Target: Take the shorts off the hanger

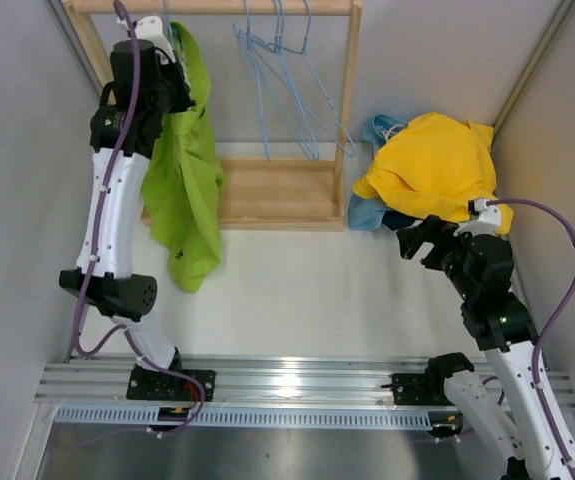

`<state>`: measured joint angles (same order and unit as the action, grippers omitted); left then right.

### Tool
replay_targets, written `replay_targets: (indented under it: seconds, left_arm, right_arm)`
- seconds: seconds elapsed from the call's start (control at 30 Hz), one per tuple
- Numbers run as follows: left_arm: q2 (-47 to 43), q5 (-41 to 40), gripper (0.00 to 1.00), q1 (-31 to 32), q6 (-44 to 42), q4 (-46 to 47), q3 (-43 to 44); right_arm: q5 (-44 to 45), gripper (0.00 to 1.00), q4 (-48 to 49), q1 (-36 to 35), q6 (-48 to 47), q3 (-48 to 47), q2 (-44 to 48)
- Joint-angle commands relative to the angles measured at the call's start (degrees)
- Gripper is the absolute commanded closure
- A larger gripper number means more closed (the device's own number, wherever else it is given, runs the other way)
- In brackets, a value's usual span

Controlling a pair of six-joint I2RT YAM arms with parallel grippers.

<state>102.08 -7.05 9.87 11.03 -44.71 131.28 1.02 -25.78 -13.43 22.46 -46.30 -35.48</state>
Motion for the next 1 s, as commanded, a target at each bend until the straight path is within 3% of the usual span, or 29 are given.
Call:
replay_targets:
  seconds: [0.0, 0.2, 0.4, 0.5, 0.57, 0.73, 0.97]
  left_arm:
    - [-7.9, 1.3, 1.0, 0.1, -2.2, 3.0, 7.1]
    - [-15.0, 3.3, 1.0, 0.2, -2.2, 0.5, 7.9]
    - [-23.6, 8.9, 1.0, 0.2, -2.1, -3.0, 0.7]
    - [-28.8, 14.7, 1.0, 0.6, -0.7, -4.0, -8.4]
    - [-35.8, 20.2, 1.0, 0.8, -0.5, -2.9, -20.9]
    - [-50.0, 32.2, 1.0, 4.4, -1.3, -0.2, -41.1]
    - [-58.4, 35.4, 1.0, 10.4, -1.8, -7.2, -49.2]
  right_arm:
    - [-1.9, 0.01, 2.3, -0.3, 0.3, 0.0, 0.0]
    - [-2.8, 0.0, 4.1, -0.7, 0.7, -1.4, -0.4]
    - [-5.5, 0.01, 5.2, -1.2, 0.1, -4.6, -0.4]
    - [-11.6, 0.0, 6.5, -1.3, -0.4, -6.6, -0.3]
    - [-19.5, 0.0, 8.6, -1.5, -0.7, -7.7, 0.1]
    - [-29.7, 0.01, 12.3, -2.4, 0.6, -10.6, -0.1]
    - [-31.8, 0.01, 14.9, -3.5, 0.7, -14.0, -2.0]
